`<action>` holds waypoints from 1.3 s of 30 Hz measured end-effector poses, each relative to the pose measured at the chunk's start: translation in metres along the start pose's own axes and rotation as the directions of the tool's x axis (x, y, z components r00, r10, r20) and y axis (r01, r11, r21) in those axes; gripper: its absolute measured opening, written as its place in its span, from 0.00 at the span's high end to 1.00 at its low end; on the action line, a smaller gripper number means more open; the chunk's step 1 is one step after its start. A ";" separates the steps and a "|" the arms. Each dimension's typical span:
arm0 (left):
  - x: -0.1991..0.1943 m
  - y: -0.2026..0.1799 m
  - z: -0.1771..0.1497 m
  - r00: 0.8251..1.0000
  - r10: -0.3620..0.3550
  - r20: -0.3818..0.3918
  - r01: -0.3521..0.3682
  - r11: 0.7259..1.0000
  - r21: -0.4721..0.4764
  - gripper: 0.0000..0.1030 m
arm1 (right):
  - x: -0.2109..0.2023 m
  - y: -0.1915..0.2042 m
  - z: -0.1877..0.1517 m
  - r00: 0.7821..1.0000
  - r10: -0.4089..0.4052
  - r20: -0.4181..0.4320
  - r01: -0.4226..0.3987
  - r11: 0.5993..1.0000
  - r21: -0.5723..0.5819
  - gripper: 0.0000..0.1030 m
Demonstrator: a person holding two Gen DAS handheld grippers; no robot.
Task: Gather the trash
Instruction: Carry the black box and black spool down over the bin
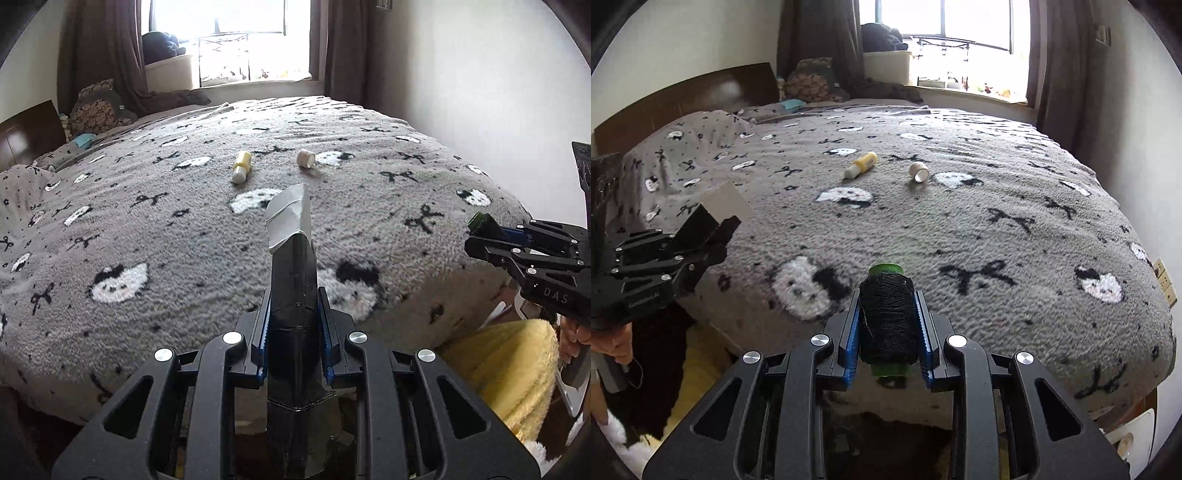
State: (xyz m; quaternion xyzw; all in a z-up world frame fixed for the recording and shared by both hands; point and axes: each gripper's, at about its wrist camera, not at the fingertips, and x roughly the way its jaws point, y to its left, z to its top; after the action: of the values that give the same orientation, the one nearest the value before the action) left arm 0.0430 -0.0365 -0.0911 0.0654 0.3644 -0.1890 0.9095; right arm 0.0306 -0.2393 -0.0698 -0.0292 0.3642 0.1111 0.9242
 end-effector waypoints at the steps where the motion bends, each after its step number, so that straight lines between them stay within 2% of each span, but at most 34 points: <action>1: -0.001 -0.002 -0.007 1.000 -0.004 -0.006 0.004 1.000 0.000 0.80 | -0.001 0.003 -0.005 1.000 0.009 -0.005 -0.009 1.000 -0.003 0.73; 4: -0.002 -0.007 -0.033 0.999 -0.021 -0.035 0.021 1.000 -0.014 0.80 | -0.003 0.015 -0.024 0.998 0.049 -0.029 -0.049 0.999 0.001 0.73; 9: 0.011 -0.013 -0.079 0.989 -0.059 -0.139 0.055 0.998 -0.030 0.80 | 0.007 0.027 -0.056 0.992 0.090 -0.092 -0.087 0.996 0.032 0.73; 16: 0.027 -0.014 -0.123 0.967 -0.082 -0.242 0.074 0.996 -0.045 0.80 | 0.038 0.038 -0.104 0.966 0.119 -0.230 -0.105 0.992 0.073 0.73; 20: 0.043 -0.016 -0.145 0.945 -0.099 -0.312 0.086 0.995 -0.058 0.80 | 0.052 0.043 -0.123 0.950 0.119 -0.287 -0.101 0.992 0.076 0.73; 28: 0.080 -0.015 -0.187 0.884 -0.149 -0.442 0.110 0.988 -0.113 0.80 | 0.081 0.049 -0.148 0.918 0.133 -0.373 -0.103 0.990 0.097 0.73; 39: 0.121 -0.015 -0.213 0.816 -0.179 -0.550 0.111 0.982 -0.154 0.79 | 0.118 0.058 -0.165 0.877 0.137 -0.460 -0.091 0.989 0.121 0.73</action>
State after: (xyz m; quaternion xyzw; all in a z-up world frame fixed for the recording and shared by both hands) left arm -0.0189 -0.0313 -0.3284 0.0376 0.6294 -0.2087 0.7476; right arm -0.0087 -0.1832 -0.2696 0.0105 0.5817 0.1375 0.8016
